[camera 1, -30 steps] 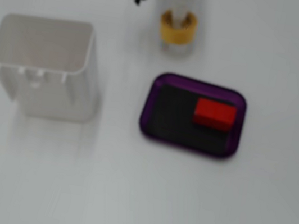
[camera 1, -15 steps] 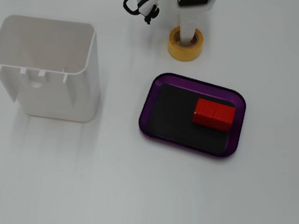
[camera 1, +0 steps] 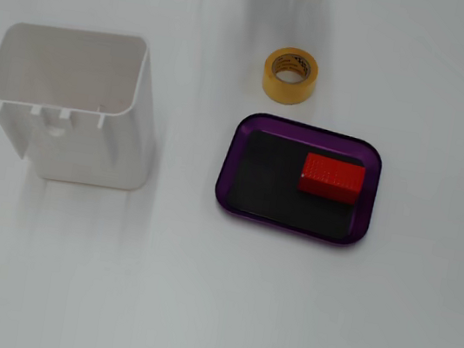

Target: Remove the yellow tape from the box.

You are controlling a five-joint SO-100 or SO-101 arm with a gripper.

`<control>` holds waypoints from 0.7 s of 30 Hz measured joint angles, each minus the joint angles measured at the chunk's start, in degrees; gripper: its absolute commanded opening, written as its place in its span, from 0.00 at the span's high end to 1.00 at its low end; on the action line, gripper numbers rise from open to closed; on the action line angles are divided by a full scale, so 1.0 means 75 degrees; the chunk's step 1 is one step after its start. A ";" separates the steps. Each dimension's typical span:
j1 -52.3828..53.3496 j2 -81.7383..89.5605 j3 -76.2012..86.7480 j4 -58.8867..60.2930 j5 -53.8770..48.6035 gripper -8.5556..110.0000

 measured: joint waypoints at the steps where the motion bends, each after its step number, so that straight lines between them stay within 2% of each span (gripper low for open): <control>1: 0.0000 0.0445 0.0328 0.0059 0.0000 0.81; 7: 0.0000 0.2941 0.2918 0.0070 0.0059 0.81; 11: 0.0000 0.4430 0.4336 0.0105 0.1066 0.81; 14: -0.0047 0.4676 0.5016 0.0234 0.1805 0.81; 21: -0.0047 0.4676 0.5660 0.0387 0.2051 0.83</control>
